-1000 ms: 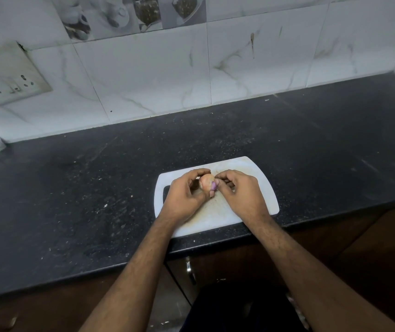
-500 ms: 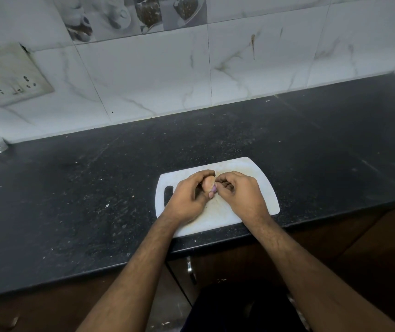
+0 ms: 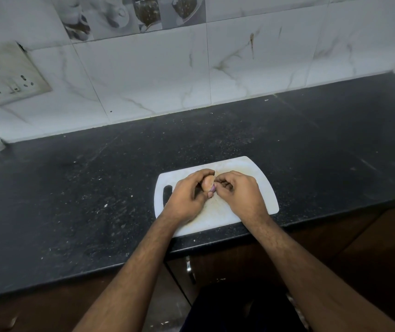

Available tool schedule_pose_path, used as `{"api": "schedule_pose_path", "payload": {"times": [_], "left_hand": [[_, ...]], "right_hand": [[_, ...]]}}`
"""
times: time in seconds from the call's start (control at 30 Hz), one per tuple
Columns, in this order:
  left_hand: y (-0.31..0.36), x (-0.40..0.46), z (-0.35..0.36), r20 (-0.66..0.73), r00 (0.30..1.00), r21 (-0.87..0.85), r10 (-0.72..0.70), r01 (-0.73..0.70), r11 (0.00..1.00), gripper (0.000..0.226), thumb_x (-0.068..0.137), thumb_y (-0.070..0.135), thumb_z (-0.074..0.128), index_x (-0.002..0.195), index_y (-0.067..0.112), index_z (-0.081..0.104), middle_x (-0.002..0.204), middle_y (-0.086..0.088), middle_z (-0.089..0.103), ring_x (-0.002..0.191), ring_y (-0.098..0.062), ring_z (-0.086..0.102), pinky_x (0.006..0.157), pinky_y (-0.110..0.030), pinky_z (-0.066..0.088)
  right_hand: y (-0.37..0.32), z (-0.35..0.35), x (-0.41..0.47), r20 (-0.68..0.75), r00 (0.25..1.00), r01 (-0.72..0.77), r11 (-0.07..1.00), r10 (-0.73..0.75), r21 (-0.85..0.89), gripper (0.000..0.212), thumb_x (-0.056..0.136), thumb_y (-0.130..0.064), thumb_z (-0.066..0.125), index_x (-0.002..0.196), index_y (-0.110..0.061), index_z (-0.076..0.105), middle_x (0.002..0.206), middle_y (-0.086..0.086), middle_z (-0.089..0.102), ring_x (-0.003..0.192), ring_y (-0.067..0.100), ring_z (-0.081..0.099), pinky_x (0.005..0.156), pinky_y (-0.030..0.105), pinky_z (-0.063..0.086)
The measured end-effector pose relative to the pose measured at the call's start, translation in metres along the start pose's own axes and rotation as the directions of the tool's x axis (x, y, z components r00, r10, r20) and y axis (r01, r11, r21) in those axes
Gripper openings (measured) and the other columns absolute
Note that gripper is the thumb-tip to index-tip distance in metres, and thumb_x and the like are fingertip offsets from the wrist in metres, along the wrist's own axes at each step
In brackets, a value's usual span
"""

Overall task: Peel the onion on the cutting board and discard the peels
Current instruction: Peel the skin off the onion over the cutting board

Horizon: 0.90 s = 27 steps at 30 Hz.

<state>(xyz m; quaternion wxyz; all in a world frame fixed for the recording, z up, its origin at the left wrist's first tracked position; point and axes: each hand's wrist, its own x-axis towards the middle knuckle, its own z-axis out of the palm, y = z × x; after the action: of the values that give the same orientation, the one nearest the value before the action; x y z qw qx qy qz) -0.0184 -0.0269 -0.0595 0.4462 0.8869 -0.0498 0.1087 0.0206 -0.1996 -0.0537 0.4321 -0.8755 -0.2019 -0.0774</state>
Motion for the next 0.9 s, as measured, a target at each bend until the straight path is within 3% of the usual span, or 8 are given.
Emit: {"api": "schedule_pose_path", "payload": {"times": [0.23, 0.77, 0.9], "left_hand": [[0.0035, -0.0016, -0.0012, -0.002, 1.0, -0.068, -0.015, 0.015, 0.998, 0.051, 0.093, 0.005, 0.076, 0.139, 0.022, 0.062, 0.129, 0.012, 0.068, 0.12, 0.002, 0.063, 0.104, -0.018, 0.05], [0.0051, -0.002, -0.0016, -0.03, 0.998, -0.166, -0.048, 0.043, 0.985, 0.045, 0.09, -0.001, 0.077, 0.128, 0.021, 0.065, 0.124, 0.009, 0.069, 0.117, -0.007, 0.066, 0.1, -0.023, 0.055], [0.0072, -0.0026, -0.002, -0.052, 0.995, -0.203, -0.089, 0.076, 0.976, 0.046, 0.086, -0.006, 0.079, 0.124, 0.016, 0.063, 0.124, 0.001, 0.068, 0.112, -0.005, 0.068, 0.091, -0.016, 0.054]], "right_hand": [[0.0005, 0.0006, 0.0011, 0.025, 1.0, -0.013, 1.0, 0.013, -0.018, 0.007, 0.088, -0.022, 0.075, 0.096, -0.024, 0.075, 0.084, -0.011, 0.069, 0.073, 0.009, 0.065, 0.071, 0.034, 0.059], [-0.0034, -0.0016, -0.0011, -0.016, 0.998, -0.065, 0.998, 0.064, -0.002, 0.009, 0.089, -0.025, 0.073, 0.097, -0.019, 0.073, 0.083, -0.01, 0.066, 0.071, 0.011, 0.062, 0.07, 0.03, 0.058], [-0.0045, -0.0026, -0.0012, -0.013, 0.997, -0.08, 0.997, 0.08, 0.0, 0.005, 0.089, -0.023, 0.074, 0.093, -0.02, 0.072, 0.081, -0.011, 0.066, 0.071, 0.012, 0.063, 0.069, 0.031, 0.059]]}}
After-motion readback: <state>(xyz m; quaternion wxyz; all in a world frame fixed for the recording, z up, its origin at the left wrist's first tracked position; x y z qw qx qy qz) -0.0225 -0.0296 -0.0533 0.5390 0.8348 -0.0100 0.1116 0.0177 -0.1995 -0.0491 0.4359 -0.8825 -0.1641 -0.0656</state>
